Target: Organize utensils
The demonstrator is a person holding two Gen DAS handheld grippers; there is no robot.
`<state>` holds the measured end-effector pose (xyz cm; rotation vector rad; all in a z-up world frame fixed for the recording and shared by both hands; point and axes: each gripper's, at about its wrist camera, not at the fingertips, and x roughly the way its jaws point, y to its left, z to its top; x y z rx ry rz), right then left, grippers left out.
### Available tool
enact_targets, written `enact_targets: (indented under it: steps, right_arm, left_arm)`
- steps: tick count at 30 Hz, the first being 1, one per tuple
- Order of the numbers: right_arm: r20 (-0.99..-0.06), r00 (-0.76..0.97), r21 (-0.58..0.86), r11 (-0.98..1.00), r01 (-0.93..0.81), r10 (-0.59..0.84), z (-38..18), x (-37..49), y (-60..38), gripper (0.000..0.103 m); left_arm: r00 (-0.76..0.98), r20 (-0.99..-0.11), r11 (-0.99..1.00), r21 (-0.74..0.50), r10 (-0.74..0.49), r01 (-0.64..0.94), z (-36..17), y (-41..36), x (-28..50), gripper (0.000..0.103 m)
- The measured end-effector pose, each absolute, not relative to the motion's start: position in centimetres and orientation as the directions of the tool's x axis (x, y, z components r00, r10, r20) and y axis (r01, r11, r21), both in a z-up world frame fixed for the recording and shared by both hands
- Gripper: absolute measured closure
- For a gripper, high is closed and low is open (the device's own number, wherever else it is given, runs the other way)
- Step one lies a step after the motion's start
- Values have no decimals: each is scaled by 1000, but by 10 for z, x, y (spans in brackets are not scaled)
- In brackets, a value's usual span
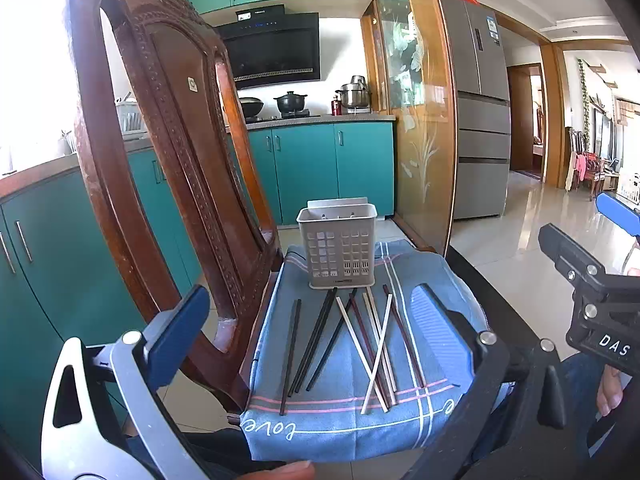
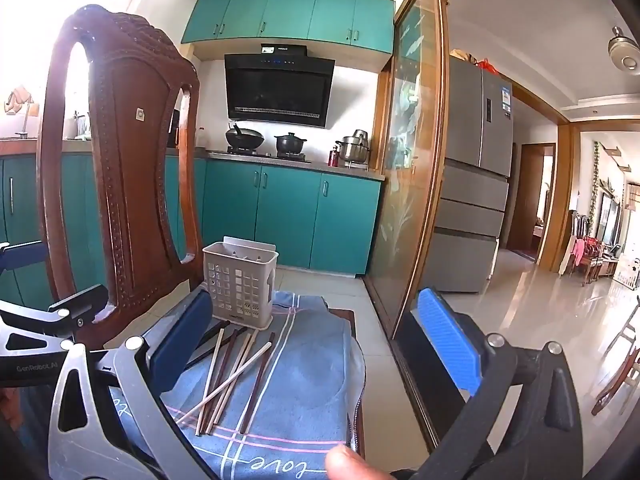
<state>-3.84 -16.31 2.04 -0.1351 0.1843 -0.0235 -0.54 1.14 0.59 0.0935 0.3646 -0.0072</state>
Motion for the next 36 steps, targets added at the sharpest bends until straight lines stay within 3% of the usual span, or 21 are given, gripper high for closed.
enact_targets:
  steps: [36]
  right_arm:
    - [-156,987,-131,991,2,-23,21,-45,-166,3]
  left_arm:
    - [938,-346,995,95,17,17,4,12,-6,3]
